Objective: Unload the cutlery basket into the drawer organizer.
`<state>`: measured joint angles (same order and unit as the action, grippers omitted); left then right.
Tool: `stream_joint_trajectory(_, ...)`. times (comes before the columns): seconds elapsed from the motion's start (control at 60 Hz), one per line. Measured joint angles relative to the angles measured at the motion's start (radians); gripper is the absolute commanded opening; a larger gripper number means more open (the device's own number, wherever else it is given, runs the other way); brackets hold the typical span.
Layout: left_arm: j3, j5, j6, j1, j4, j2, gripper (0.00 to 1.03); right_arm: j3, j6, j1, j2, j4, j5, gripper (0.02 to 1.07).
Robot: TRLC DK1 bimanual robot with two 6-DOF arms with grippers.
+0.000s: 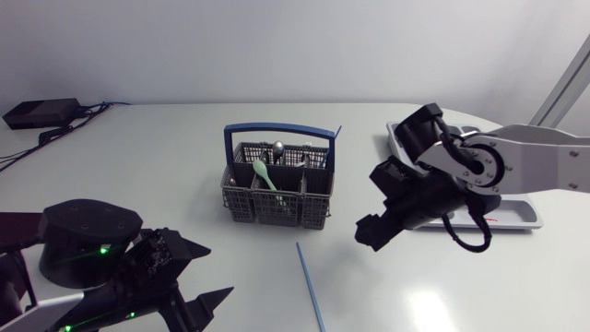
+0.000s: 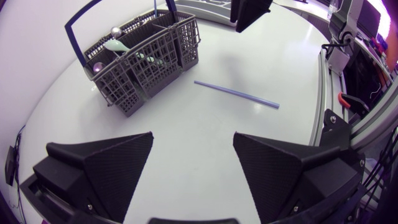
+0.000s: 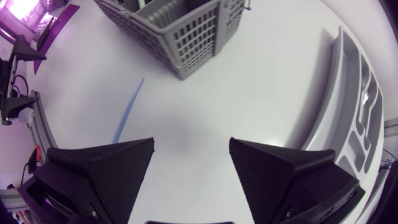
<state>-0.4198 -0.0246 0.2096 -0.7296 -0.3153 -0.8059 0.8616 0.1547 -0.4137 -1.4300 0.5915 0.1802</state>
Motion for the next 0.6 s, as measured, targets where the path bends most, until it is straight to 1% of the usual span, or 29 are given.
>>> stream_joint_trajectory(0.15,0.0,0.0,0.0,0.003,0.0,0.0,0.9,0.0,-0.108,-0.124,-0.032,0.016,0.002,0.89)
stream_joint_trajectory(0.333,0.0,-0.001,0.0,0.01,-0.001,-0.002,0.9,0.008,-0.231,-0.256,-0.171,0.023,0.003,0.89)
stream_joint_trajectory(0.417,0.0,-0.002,0.001,0.043,0.006,-0.007,0.9,0.016,-0.254,-0.313,-0.206,0.023,0.002,0.89)
stream_joint_trajectory(0.45,0.0,-0.003,0.001,0.063,0.025,-0.024,0.87,0.021,-0.261,-0.332,-0.216,0.023,0.002,0.89)
stream_joint_trajectory(0.533,0.0,-0.004,0.001,0.11,0.049,-0.077,0.86,0.034,-0.267,-0.349,-0.233,0.022,-0.001,0.89)
stream_joint_trajectory(0.6,0.0,-0.004,0.001,0.126,0.057,-0.097,0.86,0.037,-0.27,-0.357,-0.241,0.02,-0.003,0.89)
